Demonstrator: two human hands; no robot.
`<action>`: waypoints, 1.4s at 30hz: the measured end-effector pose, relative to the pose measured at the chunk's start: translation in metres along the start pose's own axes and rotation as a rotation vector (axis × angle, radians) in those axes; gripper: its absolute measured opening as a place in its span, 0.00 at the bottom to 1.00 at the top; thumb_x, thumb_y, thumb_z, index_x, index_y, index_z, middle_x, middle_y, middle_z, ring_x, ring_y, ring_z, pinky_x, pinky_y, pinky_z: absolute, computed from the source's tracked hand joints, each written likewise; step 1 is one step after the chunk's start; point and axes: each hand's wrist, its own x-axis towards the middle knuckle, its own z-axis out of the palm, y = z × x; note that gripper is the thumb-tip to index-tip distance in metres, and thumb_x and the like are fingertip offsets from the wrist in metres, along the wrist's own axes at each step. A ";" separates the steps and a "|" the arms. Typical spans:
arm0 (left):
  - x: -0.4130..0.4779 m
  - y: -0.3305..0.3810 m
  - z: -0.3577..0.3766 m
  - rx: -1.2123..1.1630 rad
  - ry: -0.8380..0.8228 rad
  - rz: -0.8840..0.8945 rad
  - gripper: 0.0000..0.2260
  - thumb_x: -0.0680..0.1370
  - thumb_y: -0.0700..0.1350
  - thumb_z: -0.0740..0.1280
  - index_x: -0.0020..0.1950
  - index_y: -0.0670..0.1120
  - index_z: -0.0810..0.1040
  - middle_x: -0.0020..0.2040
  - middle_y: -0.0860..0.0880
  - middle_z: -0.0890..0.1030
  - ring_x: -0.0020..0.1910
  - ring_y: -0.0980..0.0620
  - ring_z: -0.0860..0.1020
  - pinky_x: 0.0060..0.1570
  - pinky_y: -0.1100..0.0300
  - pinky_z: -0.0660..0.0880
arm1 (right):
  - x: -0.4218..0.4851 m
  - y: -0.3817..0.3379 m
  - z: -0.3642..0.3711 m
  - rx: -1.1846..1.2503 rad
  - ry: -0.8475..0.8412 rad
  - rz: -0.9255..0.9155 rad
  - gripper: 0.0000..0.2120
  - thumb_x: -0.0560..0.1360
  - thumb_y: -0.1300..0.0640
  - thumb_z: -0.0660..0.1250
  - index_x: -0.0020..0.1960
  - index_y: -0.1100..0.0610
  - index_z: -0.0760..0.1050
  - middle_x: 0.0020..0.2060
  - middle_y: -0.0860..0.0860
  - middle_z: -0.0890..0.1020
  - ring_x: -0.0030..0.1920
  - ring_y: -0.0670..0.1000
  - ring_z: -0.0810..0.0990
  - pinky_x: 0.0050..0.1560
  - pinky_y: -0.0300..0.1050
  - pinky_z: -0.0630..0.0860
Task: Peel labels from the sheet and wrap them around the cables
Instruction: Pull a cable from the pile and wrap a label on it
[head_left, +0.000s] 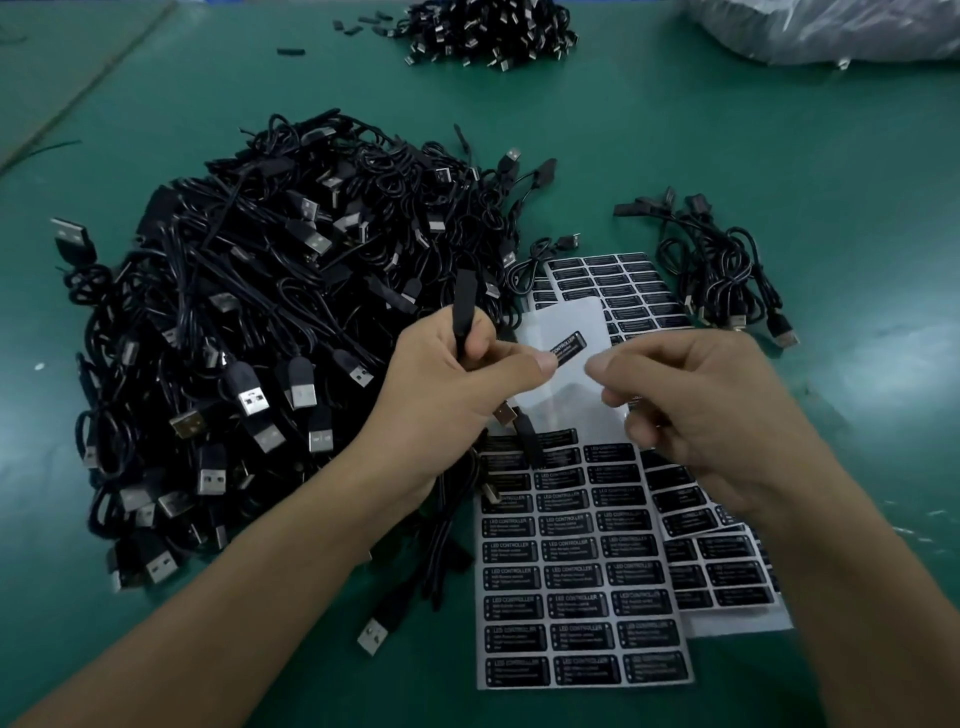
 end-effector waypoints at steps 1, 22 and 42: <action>0.000 0.001 0.000 -0.012 0.002 0.000 0.21 0.74 0.32 0.73 0.37 0.48 0.62 0.35 0.47 0.81 0.22 0.63 0.72 0.23 0.73 0.66 | 0.000 -0.001 0.003 0.021 -0.012 0.021 0.02 0.68 0.56 0.76 0.37 0.54 0.85 0.29 0.49 0.82 0.20 0.45 0.72 0.18 0.33 0.60; -0.003 -0.004 -0.002 0.355 -0.080 0.047 0.18 0.86 0.47 0.55 0.47 0.52 0.84 0.40 0.56 0.79 0.28 0.60 0.74 0.27 0.66 0.73 | -0.005 -0.002 0.014 0.165 0.020 -0.296 0.09 0.74 0.59 0.71 0.36 0.50 0.82 0.31 0.50 0.78 0.33 0.46 0.74 0.28 0.37 0.69; 0.001 -0.002 -0.008 0.107 -0.220 -0.058 0.07 0.78 0.37 0.70 0.48 0.47 0.85 0.38 0.42 0.85 0.34 0.48 0.85 0.35 0.60 0.82 | 0.001 0.007 0.018 0.008 0.041 -0.324 0.09 0.76 0.62 0.71 0.37 0.55 0.83 0.32 0.52 0.82 0.32 0.42 0.76 0.36 0.34 0.74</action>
